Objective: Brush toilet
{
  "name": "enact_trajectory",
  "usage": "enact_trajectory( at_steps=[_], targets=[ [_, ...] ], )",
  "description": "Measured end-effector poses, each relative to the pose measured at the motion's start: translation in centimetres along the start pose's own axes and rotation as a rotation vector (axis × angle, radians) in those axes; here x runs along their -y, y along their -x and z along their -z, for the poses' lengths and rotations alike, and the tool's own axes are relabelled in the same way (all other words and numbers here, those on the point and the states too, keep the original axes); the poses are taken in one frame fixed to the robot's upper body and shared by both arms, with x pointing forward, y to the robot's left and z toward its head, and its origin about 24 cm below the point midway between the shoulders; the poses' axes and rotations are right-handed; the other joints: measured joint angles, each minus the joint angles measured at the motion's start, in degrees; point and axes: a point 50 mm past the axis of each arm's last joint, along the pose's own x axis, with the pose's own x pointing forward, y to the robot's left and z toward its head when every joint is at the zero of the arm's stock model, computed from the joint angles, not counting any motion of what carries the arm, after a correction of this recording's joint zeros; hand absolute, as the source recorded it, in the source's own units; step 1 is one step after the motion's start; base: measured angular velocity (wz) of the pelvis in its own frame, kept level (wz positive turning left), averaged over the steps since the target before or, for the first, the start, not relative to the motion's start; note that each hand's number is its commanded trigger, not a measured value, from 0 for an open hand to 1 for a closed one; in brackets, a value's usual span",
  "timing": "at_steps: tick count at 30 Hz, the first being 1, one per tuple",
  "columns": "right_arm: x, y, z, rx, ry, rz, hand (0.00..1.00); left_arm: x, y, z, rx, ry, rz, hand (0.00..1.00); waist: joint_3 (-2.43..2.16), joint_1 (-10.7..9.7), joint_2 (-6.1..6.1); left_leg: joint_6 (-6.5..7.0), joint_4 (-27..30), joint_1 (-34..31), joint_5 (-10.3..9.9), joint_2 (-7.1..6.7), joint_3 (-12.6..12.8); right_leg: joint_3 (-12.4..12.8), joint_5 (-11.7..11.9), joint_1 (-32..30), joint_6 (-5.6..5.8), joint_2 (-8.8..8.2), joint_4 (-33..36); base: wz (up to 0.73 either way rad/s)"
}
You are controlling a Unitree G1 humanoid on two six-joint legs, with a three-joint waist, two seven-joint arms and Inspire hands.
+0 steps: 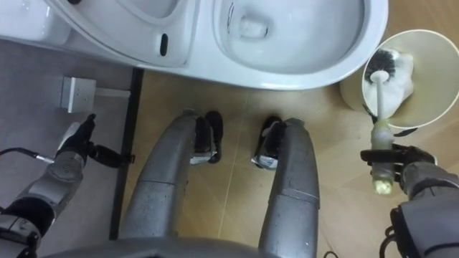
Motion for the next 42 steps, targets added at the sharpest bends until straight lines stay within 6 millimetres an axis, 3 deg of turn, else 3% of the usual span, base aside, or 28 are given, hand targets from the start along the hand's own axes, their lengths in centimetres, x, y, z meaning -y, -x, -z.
enact_trajectory(
  at_steps=[14, 25, 31, 39, 42],
  targets=[
    [0.0, 0.0, 0.7, -0.034, -0.006, -0.009, 1.00, 0.0, 0.1, 0.7, -0.032, -0.008, 0.000, 0.00, -0.24, 0.3, 0.37, 0.15, 0.0, 0.8, -0.1, -0.01, 0.0, -0.2, 0.0, 0.9, 0.07, 0.11, -0.1, 0.00],
    [0.3, 0.0, 2.7, -0.081, -0.018, -0.011, 1.00, 0.7, 0.7, 2.4, -0.074, -0.013, 0.019, 0.00, -0.29, 0.5, 0.21, 0.24, -0.4, 3.6, -0.1, -0.39, -0.7, -0.7, -0.3, 4.2, 0.49, -0.06, -0.8, 0.02],
    [-0.4, -0.1, 4.6, -0.130, -0.056, -0.013, 1.00, 1.4, 1.1, 3.3, -0.097, -0.010, 0.032, 0.00, -0.52, 0.2, -0.11, 0.23, -5.1, 10.3, 0.8, -0.83, -0.6, -1.0, 0.5, 10.8, 1.23, -0.01, -5.2, 0.01],
    [-3.3, -0.1, 6.8, -0.184, -0.158, -0.066, 1.00, 1.6, 1.4, 3.8, -0.101, 0.049, -0.002, 0.00, -0.87, -0.1, -1.22, 0.15, -14.2, 20.0, 2.9, 0.25, -1.5, -2.0, 3.9, 21.5, 1.74, 2.82, -16.6, -0.06],
    [-3.3, 0.0, 7.2, -0.193, -0.178, -0.063, 1.00, 1.8, 1.8, 4.3, -0.105, 0.070, -0.005, 0.00, -0.93, -0.2, -1.70, 0.33, -17.7, 23.6, 3.6, -0.04, -1.5, -2.0, 4.5, 24.9, 2.24, 2.88, -19.8, 0.00]
  ],
)
